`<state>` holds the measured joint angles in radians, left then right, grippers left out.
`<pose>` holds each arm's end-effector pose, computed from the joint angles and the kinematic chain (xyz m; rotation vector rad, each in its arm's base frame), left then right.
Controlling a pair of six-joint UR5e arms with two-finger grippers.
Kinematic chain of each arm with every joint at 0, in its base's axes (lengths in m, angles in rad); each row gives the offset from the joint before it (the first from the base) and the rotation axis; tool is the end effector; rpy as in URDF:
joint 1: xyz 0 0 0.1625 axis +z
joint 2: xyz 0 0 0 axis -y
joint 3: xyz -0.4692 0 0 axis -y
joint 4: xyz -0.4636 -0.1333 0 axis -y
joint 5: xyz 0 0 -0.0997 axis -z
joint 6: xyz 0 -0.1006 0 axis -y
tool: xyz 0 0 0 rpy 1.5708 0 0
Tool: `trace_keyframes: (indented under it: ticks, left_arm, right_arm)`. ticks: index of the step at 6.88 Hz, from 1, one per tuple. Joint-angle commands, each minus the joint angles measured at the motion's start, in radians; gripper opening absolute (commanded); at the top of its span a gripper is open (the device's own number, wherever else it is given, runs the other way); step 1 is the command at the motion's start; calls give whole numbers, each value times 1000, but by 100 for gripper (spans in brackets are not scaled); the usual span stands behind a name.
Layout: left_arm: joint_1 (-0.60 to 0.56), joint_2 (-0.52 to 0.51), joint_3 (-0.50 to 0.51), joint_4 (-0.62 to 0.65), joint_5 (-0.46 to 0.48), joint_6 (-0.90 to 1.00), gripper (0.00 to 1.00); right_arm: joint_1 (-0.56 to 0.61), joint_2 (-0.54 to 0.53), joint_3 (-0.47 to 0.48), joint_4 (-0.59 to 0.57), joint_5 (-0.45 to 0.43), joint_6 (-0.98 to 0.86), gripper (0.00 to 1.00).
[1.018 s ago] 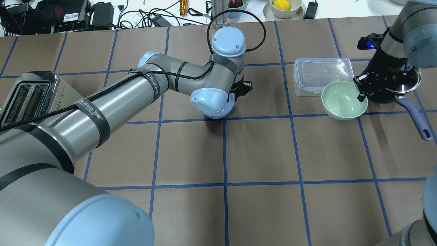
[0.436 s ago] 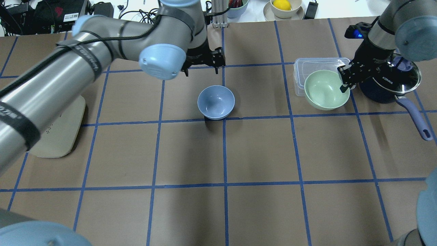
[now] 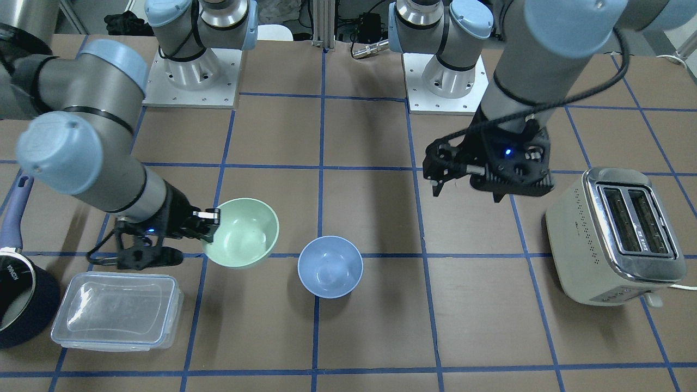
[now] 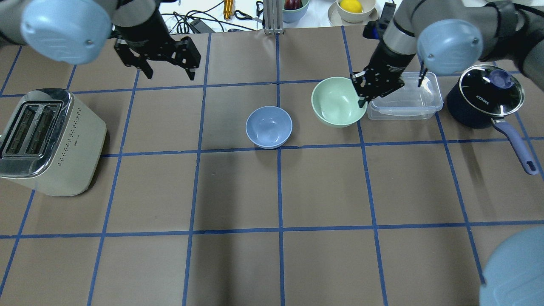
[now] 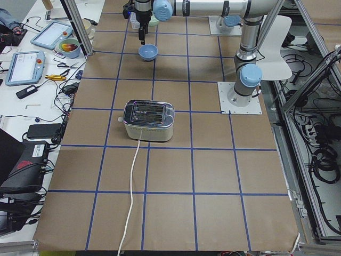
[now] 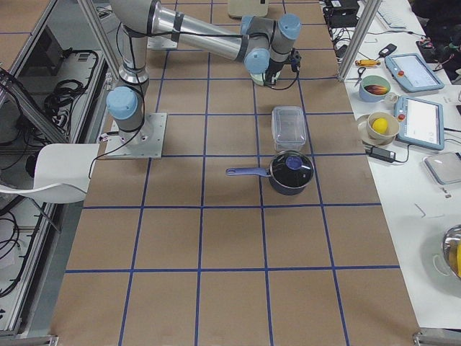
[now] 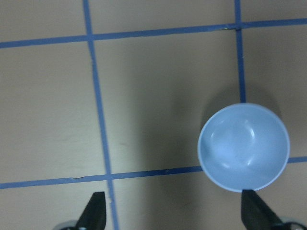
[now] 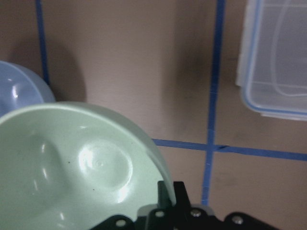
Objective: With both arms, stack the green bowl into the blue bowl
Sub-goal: 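Lower the green bowl into the blue bowl with the right gripper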
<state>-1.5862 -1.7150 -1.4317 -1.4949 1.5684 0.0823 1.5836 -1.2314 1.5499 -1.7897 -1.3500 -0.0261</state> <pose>-0.1433 -0.6355 0.5312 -0.1534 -3.1358 0.1112 0.1641 -0.6839 0.3522 -0.0406 2.9166 0.1432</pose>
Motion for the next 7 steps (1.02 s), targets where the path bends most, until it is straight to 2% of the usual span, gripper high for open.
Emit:
trace_keyframes:
  ticks: [1,4,5,7]
  left_arm:
    - [31,110,-32,-47,-4,5,100]
    - [57,92,-44,-34,-14,10,100]
    - [60,86,-58,-45,-49,10,100]
    - [60,94,-59,-51,-34,20,100]
  right_arm:
    - [180,79,-4,-135,22,240,0]
    - [203,153,-4,-186,17,259,0]
    - [204,164,-4,-189,21,262,0]
    - [207,165,-4,-191,22,282,0]
